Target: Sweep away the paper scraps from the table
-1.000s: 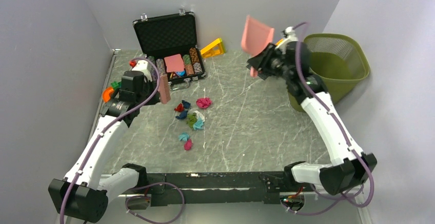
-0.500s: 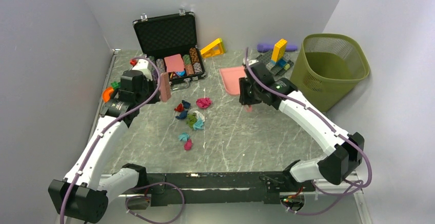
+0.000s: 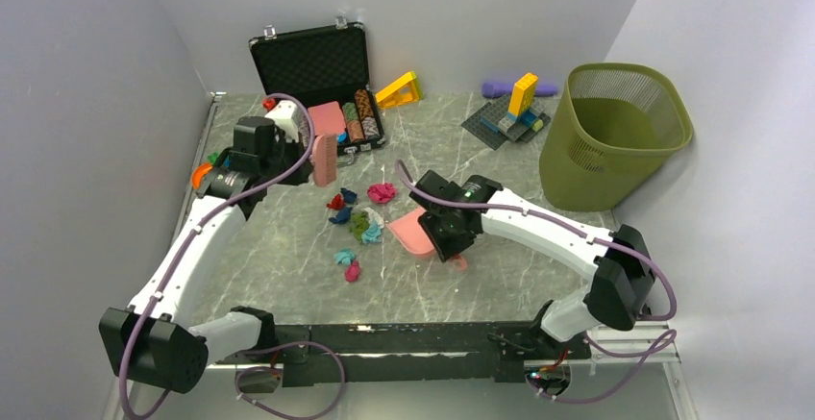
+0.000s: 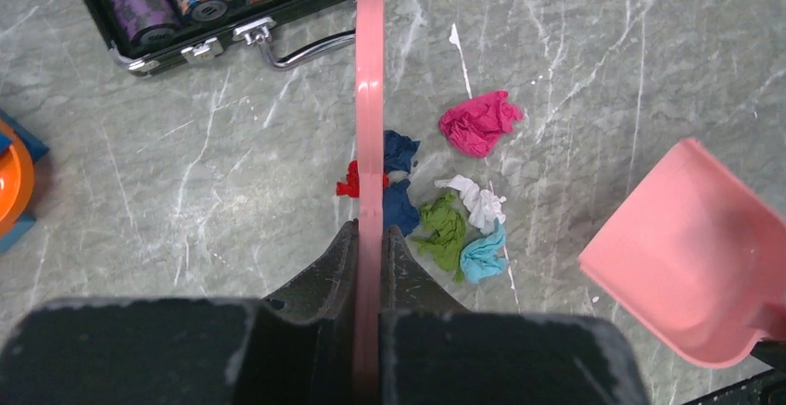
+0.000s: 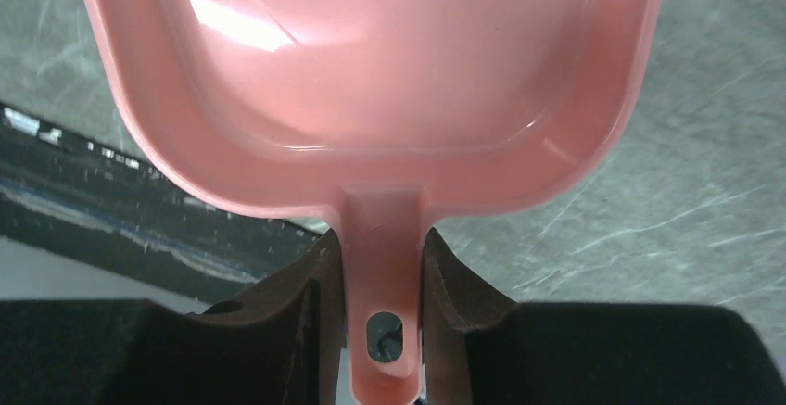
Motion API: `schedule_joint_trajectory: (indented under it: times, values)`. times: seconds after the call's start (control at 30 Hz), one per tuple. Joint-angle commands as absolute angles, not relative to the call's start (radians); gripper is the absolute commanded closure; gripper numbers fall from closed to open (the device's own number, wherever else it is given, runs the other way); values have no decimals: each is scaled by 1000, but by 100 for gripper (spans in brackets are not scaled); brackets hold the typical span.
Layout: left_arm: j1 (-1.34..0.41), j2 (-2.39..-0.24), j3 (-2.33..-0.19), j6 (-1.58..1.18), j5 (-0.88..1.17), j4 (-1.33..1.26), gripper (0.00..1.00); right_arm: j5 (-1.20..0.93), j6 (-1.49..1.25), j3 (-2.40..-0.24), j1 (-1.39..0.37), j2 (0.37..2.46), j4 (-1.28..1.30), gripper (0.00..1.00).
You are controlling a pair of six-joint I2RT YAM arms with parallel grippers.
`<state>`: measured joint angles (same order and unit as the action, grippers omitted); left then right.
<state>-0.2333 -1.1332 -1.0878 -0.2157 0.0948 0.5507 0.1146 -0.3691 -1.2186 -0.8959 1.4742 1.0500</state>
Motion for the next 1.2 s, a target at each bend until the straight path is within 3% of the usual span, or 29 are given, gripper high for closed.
schedule_joint_trajectory:
  times: [0.0, 0.13, 0.33, 0.47, 0.8, 0.93, 1.17]
  values:
    - [-232, -1178, -1157, -156, 218, 518, 100, -27, -342, -1184, -925, 1465, 1091, 100]
    - [-238, -1278, -1242, -143, 190, 575, 100, -40, -324, -1172, -975, 1485, 1117, 100]
    - [-278, -1448, -1463, -90, -53, 804, 100, -3, -321, -1154, -1033, 1540, 1112, 100]
    - [-346, -1476, -1472, -70, -231, 850, 100, -2, -315, -1151, -1040, 1564, 1078, 100]
    - [-474, -1627, -1537, -63, -366, 968, 100, 45, -295, -1175, -1040, 1662, 972, 100]
    - [-484, -1644, -1526, -69, -329, 976, 100, 84, -302, -1204, -1040, 1705, 949, 100]
    - [-484, -1686, -1513, -82, -75, 979, 100, 162, -294, -1255, -1040, 1785, 937, 100]
